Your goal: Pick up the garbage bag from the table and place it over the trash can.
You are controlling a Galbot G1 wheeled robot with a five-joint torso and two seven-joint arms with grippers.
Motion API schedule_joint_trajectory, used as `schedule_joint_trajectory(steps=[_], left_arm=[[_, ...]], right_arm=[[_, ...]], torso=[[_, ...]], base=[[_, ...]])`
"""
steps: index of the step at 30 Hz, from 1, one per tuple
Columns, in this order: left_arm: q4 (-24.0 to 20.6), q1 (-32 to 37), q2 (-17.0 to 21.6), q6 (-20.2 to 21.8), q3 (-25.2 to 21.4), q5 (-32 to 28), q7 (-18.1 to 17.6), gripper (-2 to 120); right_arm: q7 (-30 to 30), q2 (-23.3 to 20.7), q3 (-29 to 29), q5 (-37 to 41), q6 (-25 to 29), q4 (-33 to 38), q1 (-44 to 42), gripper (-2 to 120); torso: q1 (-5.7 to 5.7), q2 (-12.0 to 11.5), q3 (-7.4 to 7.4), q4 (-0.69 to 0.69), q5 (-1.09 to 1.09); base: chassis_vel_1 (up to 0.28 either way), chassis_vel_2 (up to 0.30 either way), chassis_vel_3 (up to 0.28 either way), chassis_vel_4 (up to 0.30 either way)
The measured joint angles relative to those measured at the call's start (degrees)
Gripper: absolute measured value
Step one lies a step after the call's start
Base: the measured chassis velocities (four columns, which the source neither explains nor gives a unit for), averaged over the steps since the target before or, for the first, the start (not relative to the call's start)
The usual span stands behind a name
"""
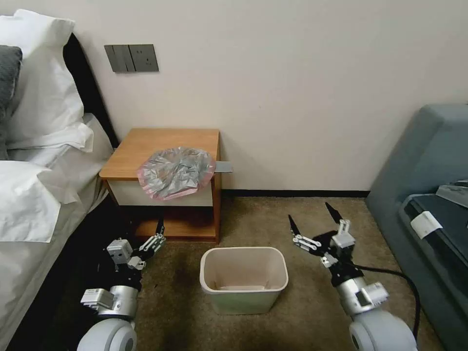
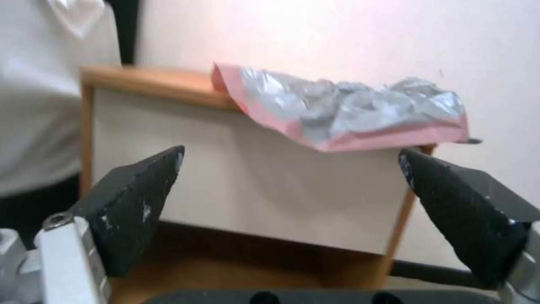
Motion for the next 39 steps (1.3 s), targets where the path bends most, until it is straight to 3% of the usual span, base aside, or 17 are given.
schedule_joint_trajectory(steps=[7, 16, 25, 33, 39], left_arm=[[-0.66, 0.15, -0.97, 1.23, -3.52, 3.7, -1.33, 100], [0.63, -0.08, -2.17, 2.39, -4.31, 3.55, -2.51, 100], [2.05, 1.21, -3.58, 1.58, -3.69, 4.89, -2.72, 100], [1.55, 1.95, -3.84, 1.08, -3.59, 4.88, -2.94, 100], [1.49, 1.81, -3.88, 1.19, -3.76, 4.6, -3.03, 100]], right_arm=[[1.96, -5.6, -10.74, -9.37, 0.39, -8.62, 14.42, 100], [-2.12, -4.45, -23.02, -28.96, 4.37, -23.14, 32.01, 100], [-3.11, -1.44, -29.37, -37.45, 8.13, -35.54, 47.89, 100], [-2.13, 2.08, -30.94, -43.39, 12.87, -44.71, 54.35, 100], [-1.7, 3.29, -31.01, -44.66, 14.08, -47.66, 56.2, 99]], torso=[[0.0, 0.0, 0.0, 0.01, 0.0], [0.0, 0.0, 0.0, 0.01, 0.0], [0.0, 0.0, 0.0, 0.01, -0.03], [0.0, 0.0, 0.0, 0.01, -0.02], [0.0, 0.0, 0.0, -0.01, -0.02]], base=[[0.0, 0.0, 0.0, 0.0], [0.0, 0.0, 0.0, 0.0], [0.0, 0.0, 0.0, 0.0], [0.0, 0.0, 0.0, 0.0], [0.0, 0.0, 0.0, 0.0]])
